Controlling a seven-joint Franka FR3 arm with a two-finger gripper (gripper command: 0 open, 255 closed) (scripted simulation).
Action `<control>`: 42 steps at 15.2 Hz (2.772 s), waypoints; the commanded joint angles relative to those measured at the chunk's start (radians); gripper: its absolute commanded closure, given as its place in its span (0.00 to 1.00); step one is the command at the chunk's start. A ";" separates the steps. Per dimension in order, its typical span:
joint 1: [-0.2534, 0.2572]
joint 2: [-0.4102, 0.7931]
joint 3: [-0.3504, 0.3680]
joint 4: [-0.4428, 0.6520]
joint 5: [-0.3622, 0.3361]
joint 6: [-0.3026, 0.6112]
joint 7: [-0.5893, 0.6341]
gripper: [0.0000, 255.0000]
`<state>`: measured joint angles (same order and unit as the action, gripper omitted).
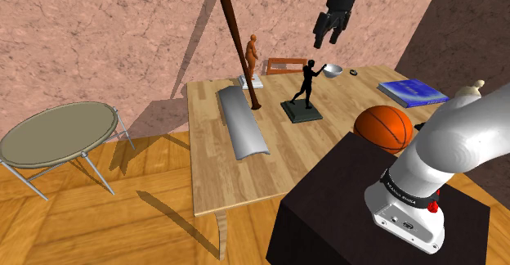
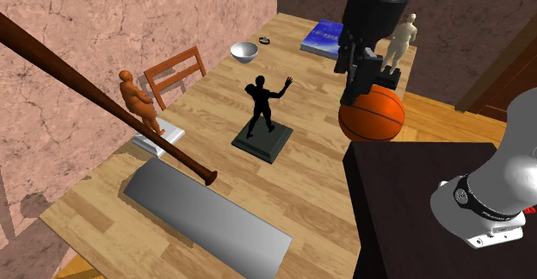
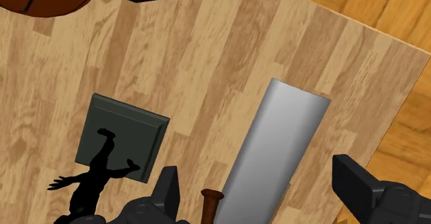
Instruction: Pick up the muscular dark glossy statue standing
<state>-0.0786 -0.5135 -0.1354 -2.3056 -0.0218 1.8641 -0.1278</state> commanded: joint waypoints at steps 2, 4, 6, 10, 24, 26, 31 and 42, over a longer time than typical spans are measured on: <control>-0.019 0.087 -0.028 0.011 -0.009 0.072 -0.004 0.00; -0.030 0.147 -0.046 0.025 -0.012 0.114 -0.007 0.00; -0.041 0.209 -0.064 0.043 -0.012 0.155 -0.010 0.00; -0.062 0.336 -0.100 0.091 -0.004 0.227 -0.020 0.00; -0.157 0.776 -0.179 0.341 0.103 0.382 -0.076 0.00; -0.159 0.791 -0.176 0.331 0.109 0.405 -0.079 0.00; -0.164 0.826 -0.170 0.313 0.125 0.457 -0.089 0.00; -0.164 0.826 -0.170 0.313 0.125 0.457 -0.089 1.00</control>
<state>-0.2415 0.3121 -0.3051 -1.9922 0.1034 2.3213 -0.2162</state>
